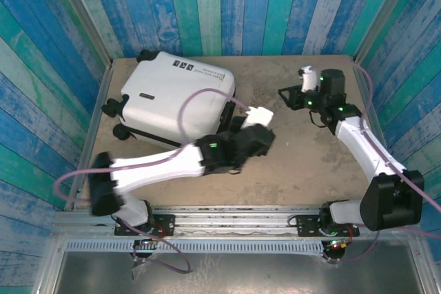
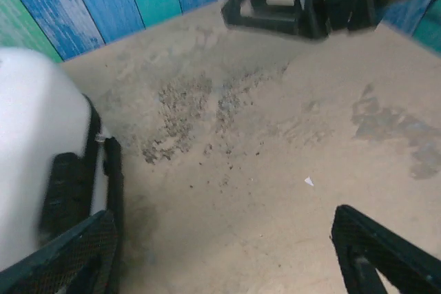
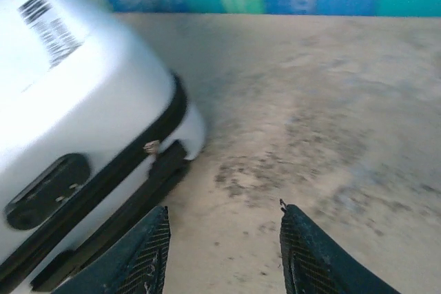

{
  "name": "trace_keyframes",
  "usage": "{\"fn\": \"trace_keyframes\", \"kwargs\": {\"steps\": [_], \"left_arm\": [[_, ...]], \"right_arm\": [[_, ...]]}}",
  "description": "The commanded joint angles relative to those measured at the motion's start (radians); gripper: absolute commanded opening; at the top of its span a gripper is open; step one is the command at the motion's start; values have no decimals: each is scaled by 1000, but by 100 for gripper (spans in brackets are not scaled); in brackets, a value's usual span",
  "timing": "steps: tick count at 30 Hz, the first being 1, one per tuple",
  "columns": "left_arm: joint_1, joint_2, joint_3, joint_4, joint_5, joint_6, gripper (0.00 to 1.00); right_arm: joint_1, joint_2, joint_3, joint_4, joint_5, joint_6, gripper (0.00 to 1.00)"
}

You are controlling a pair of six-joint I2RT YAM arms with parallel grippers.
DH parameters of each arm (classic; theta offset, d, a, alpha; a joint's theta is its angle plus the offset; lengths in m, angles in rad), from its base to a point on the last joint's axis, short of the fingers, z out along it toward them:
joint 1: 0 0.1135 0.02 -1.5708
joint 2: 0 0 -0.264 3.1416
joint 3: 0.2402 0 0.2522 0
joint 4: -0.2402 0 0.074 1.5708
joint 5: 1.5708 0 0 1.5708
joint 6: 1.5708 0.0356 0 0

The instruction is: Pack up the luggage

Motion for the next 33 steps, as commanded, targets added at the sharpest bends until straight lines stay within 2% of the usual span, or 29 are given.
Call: {"fn": "trace_keyframes", "kwargs": {"steps": [1, 3, 4, 6, 10, 13, 18, 25, 33], "left_arm": [[6, 304, 240, -361, -111, -227, 94], [21, 471, 414, -530, -111, -287, 100], [32, 540, 491, -605, -113, -322, 98], [59, 603, 541, -630, -76, -326, 97], [140, 603, 463, -543, 10, -325, 100], [178, 604, 415, -512, 8, -298, 98], [208, 653, 432, -496, 26, -244, 97], [260, 690, 393, -485, 45, -240, 96], [274, 637, 325, -450, -2, -222, 93]], "right_arm": [[-67, -1, -50, -14, 8, 143, 47], [-100, 4, -59, -18, -47, 157, 47], [-114, 6, -61, -19, -71, 157, 48], [-125, 10, -65, -23, -98, 154, 48], [-139, 17, -65, -36, -135, 142, 49], [-142, 24, -58, -44, -156, 127, 49], [-145, 45, -42, -62, -165, 111, 50], [-145, 61, -30, -71, -175, 106, 50], [-145, 68, -29, -71, -178, 97, 50]]}}
